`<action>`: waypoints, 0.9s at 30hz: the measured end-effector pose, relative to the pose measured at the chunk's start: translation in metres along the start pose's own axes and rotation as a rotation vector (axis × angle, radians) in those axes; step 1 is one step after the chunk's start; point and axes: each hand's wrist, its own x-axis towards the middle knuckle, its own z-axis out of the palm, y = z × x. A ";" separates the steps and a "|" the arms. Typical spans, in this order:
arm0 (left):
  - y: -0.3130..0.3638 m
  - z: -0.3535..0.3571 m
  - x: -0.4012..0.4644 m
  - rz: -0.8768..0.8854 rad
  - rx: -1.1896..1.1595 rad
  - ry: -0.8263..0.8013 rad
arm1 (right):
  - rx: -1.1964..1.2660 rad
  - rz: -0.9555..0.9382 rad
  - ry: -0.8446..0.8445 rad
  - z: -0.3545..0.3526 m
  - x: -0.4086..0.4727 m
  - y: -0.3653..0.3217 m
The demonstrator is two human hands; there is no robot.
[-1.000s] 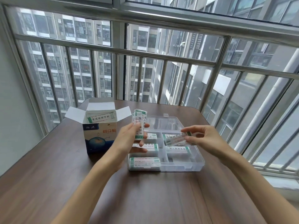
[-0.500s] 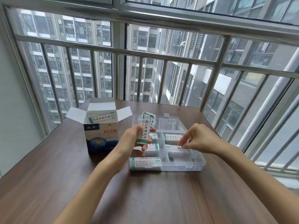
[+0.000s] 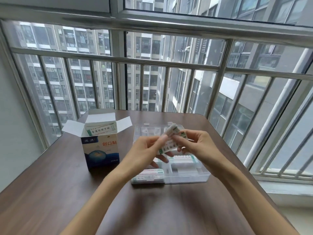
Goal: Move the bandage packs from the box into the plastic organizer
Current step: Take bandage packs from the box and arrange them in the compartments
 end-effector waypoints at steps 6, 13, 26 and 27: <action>0.007 -0.001 0.020 0.009 0.087 0.013 | 0.121 -0.005 0.032 -0.013 -0.001 0.010; 0.007 0.012 0.040 -0.020 0.170 -0.099 | 0.127 -0.026 0.084 -0.028 -0.001 0.021; 0.000 0.023 0.048 0.062 0.089 0.050 | 0.243 -0.013 0.251 -0.033 -0.002 0.026; 0.002 0.023 0.047 0.042 0.070 0.065 | 0.247 -0.008 0.259 -0.034 -0.003 0.026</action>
